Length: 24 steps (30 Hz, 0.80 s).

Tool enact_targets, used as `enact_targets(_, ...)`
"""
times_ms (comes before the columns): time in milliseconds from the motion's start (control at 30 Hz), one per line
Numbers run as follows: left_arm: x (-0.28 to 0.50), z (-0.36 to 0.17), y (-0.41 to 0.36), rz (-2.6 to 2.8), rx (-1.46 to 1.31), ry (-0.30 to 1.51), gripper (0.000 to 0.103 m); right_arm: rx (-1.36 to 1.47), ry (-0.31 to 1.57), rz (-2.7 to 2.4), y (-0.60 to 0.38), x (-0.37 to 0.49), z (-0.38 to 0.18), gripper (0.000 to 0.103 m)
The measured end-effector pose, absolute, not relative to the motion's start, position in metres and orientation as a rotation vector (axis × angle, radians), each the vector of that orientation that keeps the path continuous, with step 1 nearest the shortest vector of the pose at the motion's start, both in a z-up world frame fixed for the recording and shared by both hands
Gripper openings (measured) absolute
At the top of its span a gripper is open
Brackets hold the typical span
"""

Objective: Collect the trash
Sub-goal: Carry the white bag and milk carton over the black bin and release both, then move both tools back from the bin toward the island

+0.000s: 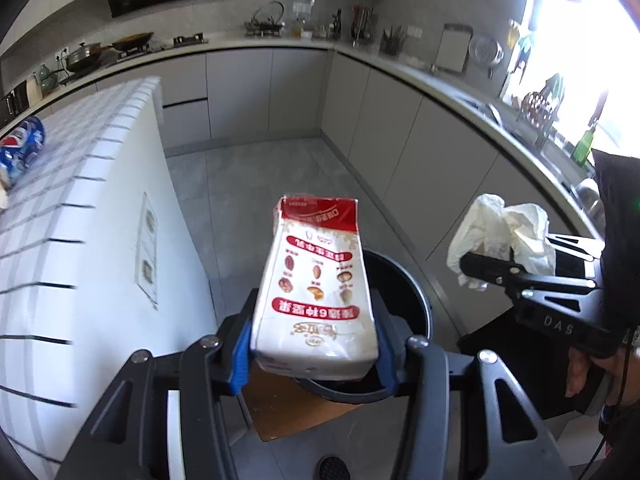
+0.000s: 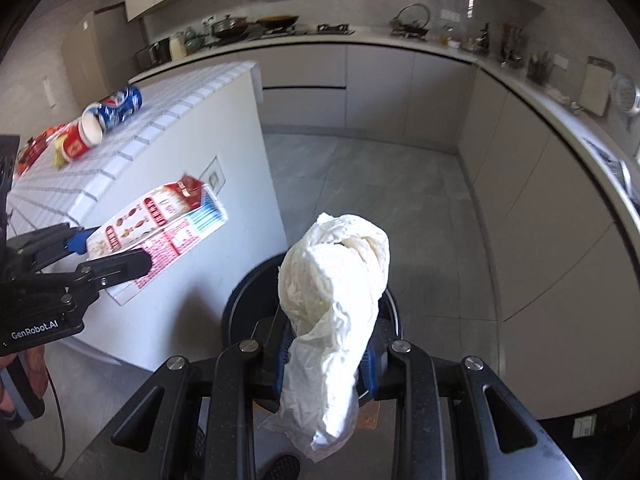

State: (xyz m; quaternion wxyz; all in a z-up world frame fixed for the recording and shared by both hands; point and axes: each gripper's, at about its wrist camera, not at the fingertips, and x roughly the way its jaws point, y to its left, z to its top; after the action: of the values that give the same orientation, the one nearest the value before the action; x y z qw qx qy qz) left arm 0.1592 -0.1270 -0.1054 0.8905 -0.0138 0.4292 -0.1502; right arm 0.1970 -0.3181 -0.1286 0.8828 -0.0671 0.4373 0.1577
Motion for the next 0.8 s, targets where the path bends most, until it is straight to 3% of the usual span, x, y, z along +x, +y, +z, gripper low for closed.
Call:
enact_targets(267,0.174,-0.162,-0.145,-0.346,-0.062,0.971,0.053,-0.247,0.990,0.483,-0.321,0.224,-0.197,0.032)
enact_targets(300,0.178,-0.174,-0.147,-0.333,-0.058,0.987,0.058,-0.264,0.996,0.502,-0.320,0.227,-0.205,0.039)
enact_targets(333,0.182,-0.183,-0.145,-0.276,-0.040,0.999,0.078,-0.293,0.994,0.517,-0.318,0.229,-0.212,0.072)
enact_targets(367,0.185,-0.191,-0.140,-0.220,-0.035,1.011,0.088,-0.348,0.972,0.507,-0.316,0.232,-0.224,0.100)
enact_targets(567,0.182,-0.197,-0.116,-0.081,-0.026,1.014,0.093,-0.423,0.994,0.469,-0.326,0.243,-0.268,0.103)
enact_targets(800,0.170,-0.185,-0.128,-0.038,-0.020,0.997,0.098,-0.349,0.977,0.433,-0.325,0.249,-0.255,0.103)
